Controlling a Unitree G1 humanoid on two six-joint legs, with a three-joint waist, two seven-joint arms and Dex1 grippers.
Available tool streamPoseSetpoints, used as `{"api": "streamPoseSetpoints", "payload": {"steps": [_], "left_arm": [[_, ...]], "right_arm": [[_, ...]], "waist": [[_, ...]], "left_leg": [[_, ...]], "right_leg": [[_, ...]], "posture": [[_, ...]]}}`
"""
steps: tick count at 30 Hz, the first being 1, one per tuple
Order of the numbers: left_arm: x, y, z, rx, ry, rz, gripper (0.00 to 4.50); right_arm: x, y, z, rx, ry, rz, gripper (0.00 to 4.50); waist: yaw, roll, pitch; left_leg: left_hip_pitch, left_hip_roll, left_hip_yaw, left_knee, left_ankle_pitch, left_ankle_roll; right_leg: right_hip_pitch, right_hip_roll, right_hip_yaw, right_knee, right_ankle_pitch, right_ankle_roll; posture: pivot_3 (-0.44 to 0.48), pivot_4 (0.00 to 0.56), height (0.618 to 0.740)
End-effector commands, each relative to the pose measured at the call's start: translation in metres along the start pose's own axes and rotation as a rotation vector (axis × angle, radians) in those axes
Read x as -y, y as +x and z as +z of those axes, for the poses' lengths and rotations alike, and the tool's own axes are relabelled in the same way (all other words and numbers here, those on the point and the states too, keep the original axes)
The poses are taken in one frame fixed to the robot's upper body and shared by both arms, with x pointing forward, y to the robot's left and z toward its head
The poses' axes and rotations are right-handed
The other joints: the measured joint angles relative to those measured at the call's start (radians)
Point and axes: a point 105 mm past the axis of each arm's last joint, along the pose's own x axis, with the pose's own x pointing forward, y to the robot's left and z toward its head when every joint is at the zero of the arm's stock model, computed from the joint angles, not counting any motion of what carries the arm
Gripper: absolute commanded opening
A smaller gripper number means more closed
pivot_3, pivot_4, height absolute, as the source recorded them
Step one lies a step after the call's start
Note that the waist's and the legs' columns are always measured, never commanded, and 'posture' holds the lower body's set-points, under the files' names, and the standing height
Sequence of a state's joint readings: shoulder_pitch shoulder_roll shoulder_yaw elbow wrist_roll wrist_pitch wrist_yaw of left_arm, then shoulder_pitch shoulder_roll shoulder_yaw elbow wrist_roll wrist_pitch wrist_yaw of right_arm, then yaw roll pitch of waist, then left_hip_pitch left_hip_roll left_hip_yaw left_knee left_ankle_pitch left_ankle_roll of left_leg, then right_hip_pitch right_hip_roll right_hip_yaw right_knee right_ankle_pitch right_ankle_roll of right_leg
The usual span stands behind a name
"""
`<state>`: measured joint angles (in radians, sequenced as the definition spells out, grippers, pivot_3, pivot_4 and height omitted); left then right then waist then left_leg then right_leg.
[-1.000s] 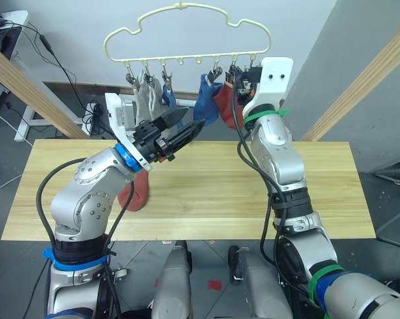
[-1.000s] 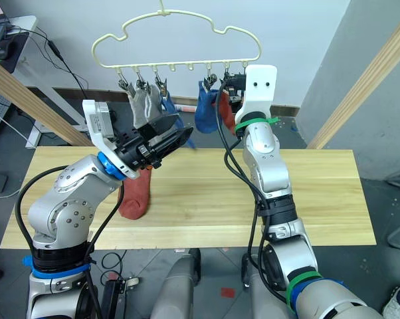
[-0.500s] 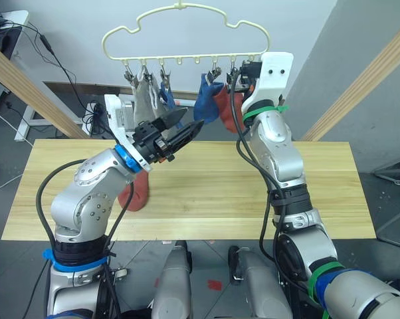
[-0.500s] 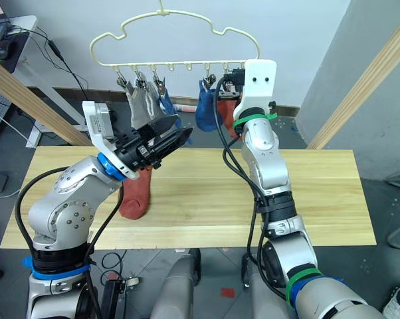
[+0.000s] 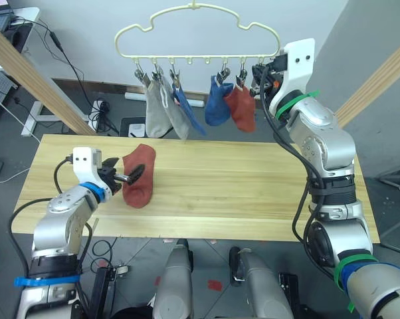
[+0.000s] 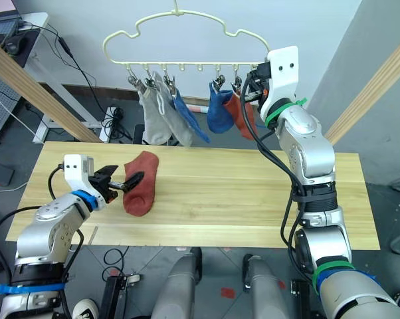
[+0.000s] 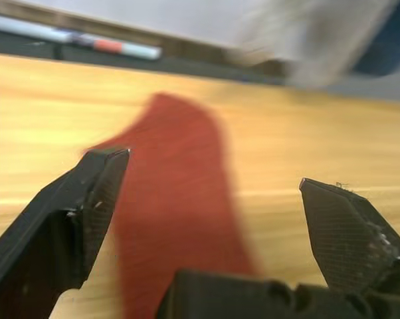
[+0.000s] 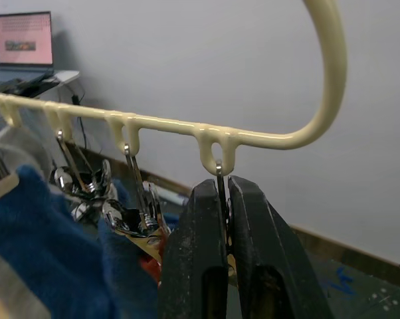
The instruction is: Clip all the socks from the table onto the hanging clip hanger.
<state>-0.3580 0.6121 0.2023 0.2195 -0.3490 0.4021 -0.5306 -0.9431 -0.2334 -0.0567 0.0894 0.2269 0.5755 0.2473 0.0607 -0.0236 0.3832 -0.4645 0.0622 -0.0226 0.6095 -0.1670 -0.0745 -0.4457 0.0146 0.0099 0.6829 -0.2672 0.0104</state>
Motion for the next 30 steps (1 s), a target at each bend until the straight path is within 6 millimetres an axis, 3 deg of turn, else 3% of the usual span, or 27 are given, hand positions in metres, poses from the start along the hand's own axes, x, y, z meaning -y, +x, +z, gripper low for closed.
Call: {"api": "streamPoseSetpoints", "payload": {"steps": [1,9,18,22,30], "left_arm": [[-0.008,0.016,-0.007,-0.061,0.080,-0.020,4.48],[0.004,0.047,-0.021,-0.183,0.145,-0.159,4.48],[0.009,0.049,-0.046,-0.297,0.327,-0.235,4.48],[0.015,0.047,-0.049,-0.295,0.367,-0.295,3.59],[0.020,0.039,-0.057,-0.279,0.332,-0.345,0.98]], "right_arm": [[0.006,-0.008,-0.002,-0.021,0.029,-0.017,0.00],[0.007,-0.008,-0.004,-0.036,0.039,-0.043,0.00],[0.009,-0.012,-0.004,-0.043,0.047,-0.067,0.00],[0.010,-0.014,-0.004,-0.046,0.047,-0.070,0.00],[0.015,-0.018,-0.006,-0.065,0.030,-0.057,0.00]], "waist": [[0.007,0.000,0.000],[0.008,0.000,0.000],[0.007,0.000,0.000],[0.004,0.000,-0.001],[-0.004,0.000,-0.003]], "left_leg": [[0.000,0.000,0.000,0.000,0.000,0.000],[-0.001,0.000,0.000,0.000,0.000,0.000],[0.001,0.000,0.000,0.002,0.000,0.000],[0.004,-0.001,0.001,0.002,0.000,0.001],[0.005,0.000,0.001,0.002,0.000,0.001]], "right_leg": [[0.000,0.000,0.000,0.000,0.000,0.000],[0.000,0.001,-0.004,0.000,0.001,-0.002],[0.001,0.000,-0.004,0.004,0.001,-0.001],[0.003,0.000,-0.004,0.005,0.001,-0.001],[0.003,0.000,-0.004,0.006,0.001,-0.001]], "posture": [[0.167,0.413,0.740],[0.134,0.408,0.740],[0.120,0.399,0.740],[0.121,0.392,0.740],[0.126,0.369,0.740]]}}
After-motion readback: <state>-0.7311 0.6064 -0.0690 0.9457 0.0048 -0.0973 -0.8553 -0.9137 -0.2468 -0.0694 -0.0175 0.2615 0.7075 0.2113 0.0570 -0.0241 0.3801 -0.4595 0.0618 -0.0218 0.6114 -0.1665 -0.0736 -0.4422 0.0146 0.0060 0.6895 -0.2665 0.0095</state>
